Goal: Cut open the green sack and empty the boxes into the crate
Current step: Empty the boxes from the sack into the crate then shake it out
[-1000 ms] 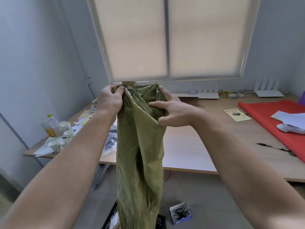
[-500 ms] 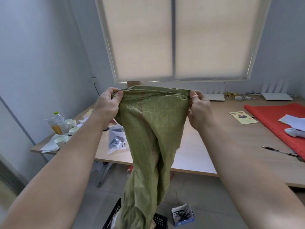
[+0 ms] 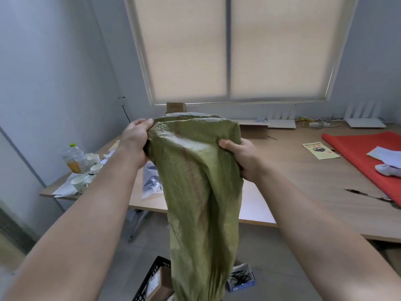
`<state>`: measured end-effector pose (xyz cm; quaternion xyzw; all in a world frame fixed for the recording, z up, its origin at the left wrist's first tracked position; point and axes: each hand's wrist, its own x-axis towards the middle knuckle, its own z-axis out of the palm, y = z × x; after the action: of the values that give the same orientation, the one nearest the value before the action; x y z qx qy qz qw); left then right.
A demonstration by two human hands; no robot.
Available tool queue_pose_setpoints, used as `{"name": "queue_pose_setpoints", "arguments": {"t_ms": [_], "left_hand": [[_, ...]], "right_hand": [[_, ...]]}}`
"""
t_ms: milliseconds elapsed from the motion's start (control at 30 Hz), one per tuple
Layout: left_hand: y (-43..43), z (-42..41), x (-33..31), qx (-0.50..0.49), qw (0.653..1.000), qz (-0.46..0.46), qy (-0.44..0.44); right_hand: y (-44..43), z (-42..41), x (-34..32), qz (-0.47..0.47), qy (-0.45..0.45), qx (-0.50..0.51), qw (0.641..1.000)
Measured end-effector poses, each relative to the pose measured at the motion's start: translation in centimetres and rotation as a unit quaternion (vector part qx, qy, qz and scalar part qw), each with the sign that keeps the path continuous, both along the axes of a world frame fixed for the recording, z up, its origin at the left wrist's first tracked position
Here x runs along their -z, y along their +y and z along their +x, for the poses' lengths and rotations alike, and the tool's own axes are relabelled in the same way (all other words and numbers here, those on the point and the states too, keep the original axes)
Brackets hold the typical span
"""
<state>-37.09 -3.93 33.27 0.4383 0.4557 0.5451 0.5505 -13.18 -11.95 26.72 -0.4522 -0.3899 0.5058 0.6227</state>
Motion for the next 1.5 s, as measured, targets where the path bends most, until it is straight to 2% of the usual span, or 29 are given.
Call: {"name": "queue_pose_setpoints", "arguments": {"t_ms": [100,200,333,533,633,700,833,967,1067,1200,1267,1367,1433,1500], "left_hand": [[-0.8,-0.4,0.4,0.062,0.998,-0.023,-0.011],[-1.4,-0.3,1.0,0.11,0.992,0.06,0.033],[-2.7,-0.2,1.3,0.183,0.963,0.183,0.078],[-3.3,-0.6,1.9,0.21,0.924,0.259,0.187],[-3.8,0.3,2.5,0.238,0.886,0.26,0.303],[-3.7,0.9,3.1,0.223,0.874,0.254,0.349],[-3.0,1.2,4.0,0.16,0.914,0.223,0.298],[-2.9,0.7,4.1,0.149,0.95,0.15,0.23],[-3.0,0.4,4.0,0.147,0.971,0.085,0.169],[-2.8,0.5,3.8,0.088,0.989,0.028,0.117],[-2.8,0.5,3.7,0.075,0.992,0.022,0.104],[-3.0,0.6,3.6,0.088,0.993,0.004,0.08],[-3.1,0.6,3.4,0.116,0.992,-0.021,0.036],[-3.2,0.5,3.1,0.13,0.991,-0.034,0.011]], "right_hand": [[0.4,-0.2,-1.0,-0.021,0.016,0.045,0.999],[1.0,-0.5,-1.6,-0.035,0.004,0.094,0.995],[1.7,-0.5,-1.4,-0.048,-0.035,0.144,0.988],[2.0,0.0,-1.0,-0.063,-0.083,0.241,0.965],[2.0,0.0,-1.3,-0.067,-0.091,0.267,0.957],[1.9,-0.1,-1.8,-0.073,-0.085,0.26,0.959],[1.2,-0.1,-2.4,-0.041,-0.022,0.189,0.981],[0.2,0.5,-2.1,0.009,-0.02,0.154,0.988],[-0.3,1.2,-2.0,0.04,-0.085,0.14,0.986],[-1.0,1.7,-1.6,0.106,-0.213,0.124,0.964],[-1.0,1.9,-1.1,0.134,-0.304,0.076,0.94],[-0.8,1.9,-0.2,0.124,-0.448,0.014,0.885],[-0.8,1.6,0.0,0.11,-0.482,0.023,0.869],[-1.0,1.3,0.0,0.102,-0.456,0.057,0.882]]}}
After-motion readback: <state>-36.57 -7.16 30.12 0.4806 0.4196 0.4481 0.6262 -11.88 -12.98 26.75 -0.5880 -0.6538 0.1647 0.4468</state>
